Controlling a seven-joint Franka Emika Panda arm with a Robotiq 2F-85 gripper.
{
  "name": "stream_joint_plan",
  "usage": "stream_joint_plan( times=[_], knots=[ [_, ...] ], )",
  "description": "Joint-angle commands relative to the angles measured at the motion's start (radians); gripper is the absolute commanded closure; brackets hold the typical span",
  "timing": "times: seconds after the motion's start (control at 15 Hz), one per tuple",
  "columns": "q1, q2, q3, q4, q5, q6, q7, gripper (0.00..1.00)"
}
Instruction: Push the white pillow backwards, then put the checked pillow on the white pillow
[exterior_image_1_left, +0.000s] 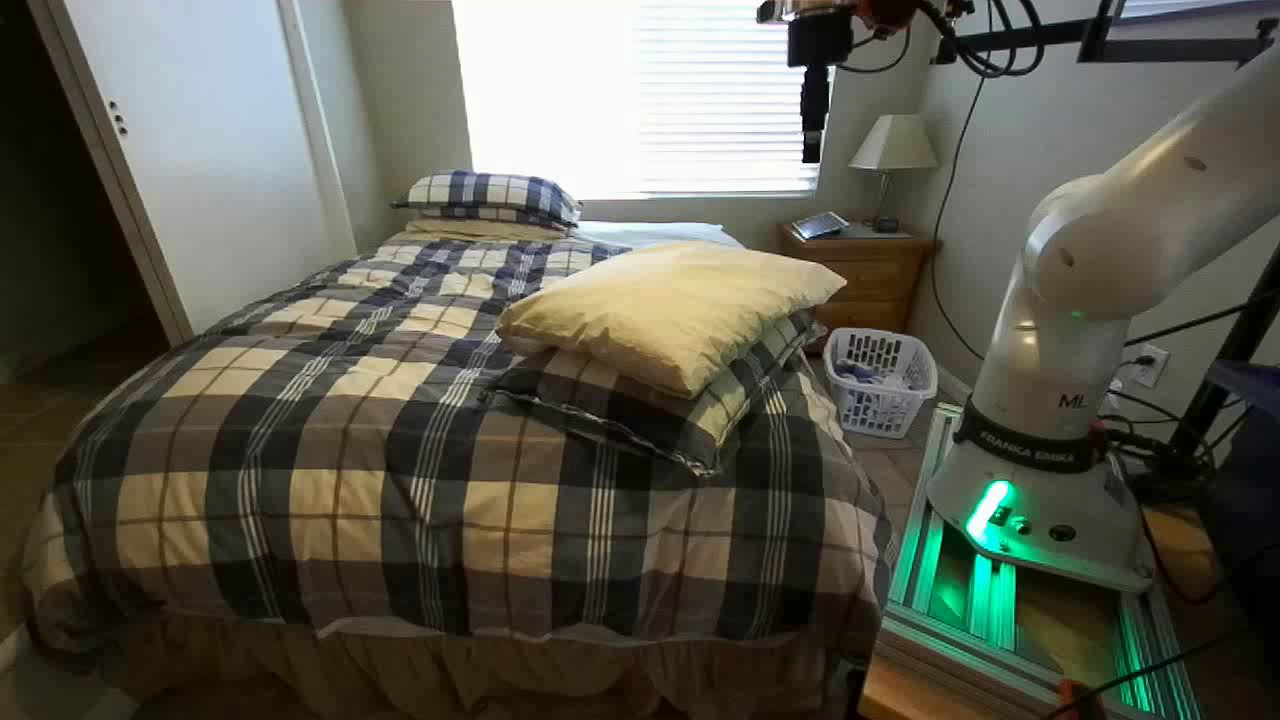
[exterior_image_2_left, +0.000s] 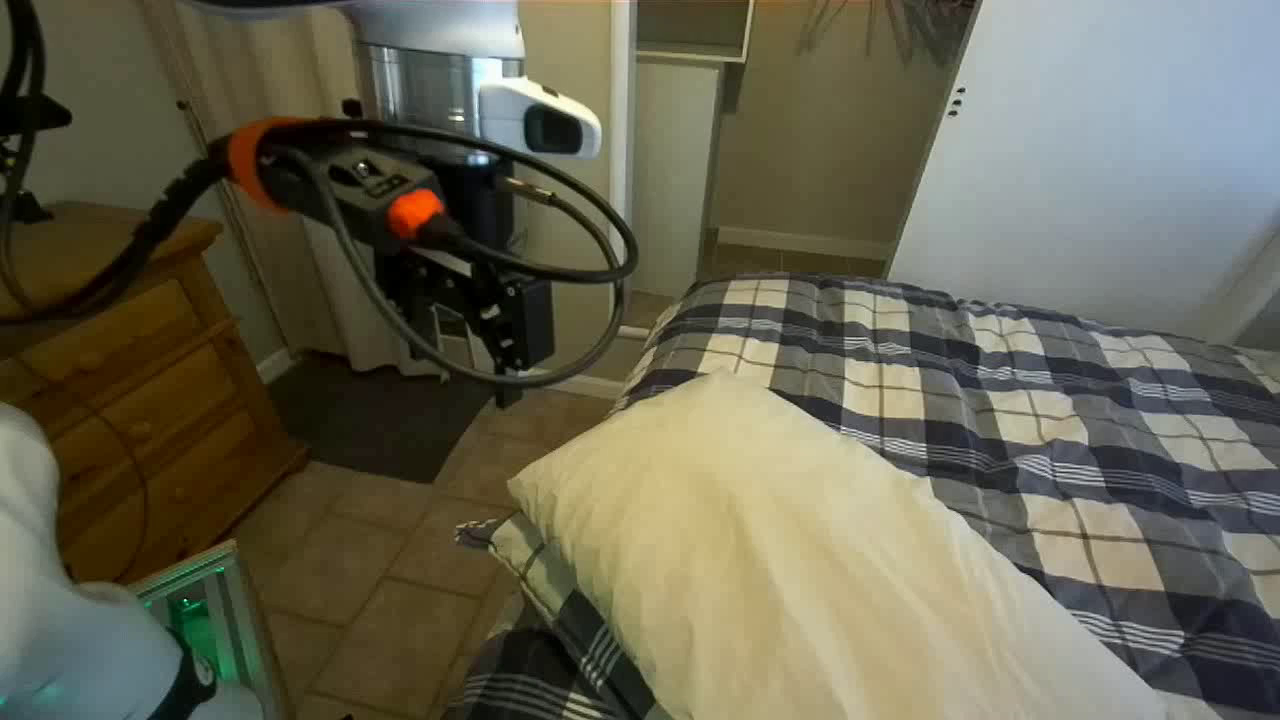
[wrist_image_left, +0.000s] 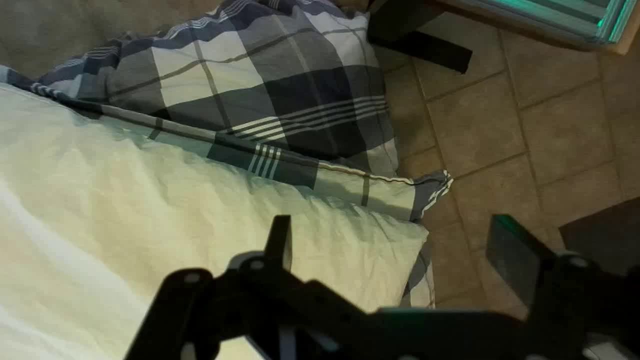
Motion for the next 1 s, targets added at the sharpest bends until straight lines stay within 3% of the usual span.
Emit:
stream_joint_plan(
  times=[0.0, 0.27, 0.6, 0.93],
  knots=[
    [0.003, 0.001, -0.002, 0.002, -0.001, -0.003, 0.001, 0.0],
    [-0.067, 0.108, -0.063, 0.072, -0.043, 0.088, 0.062, 0.0],
    [-0.094, 0.275, -0.142, 0.143, -0.006, 0.364, 0.026, 0.0],
    [-0.089, 0.435, -0.135, 0.176, 0.074, 0.52, 0.023, 0.0]
  ],
)
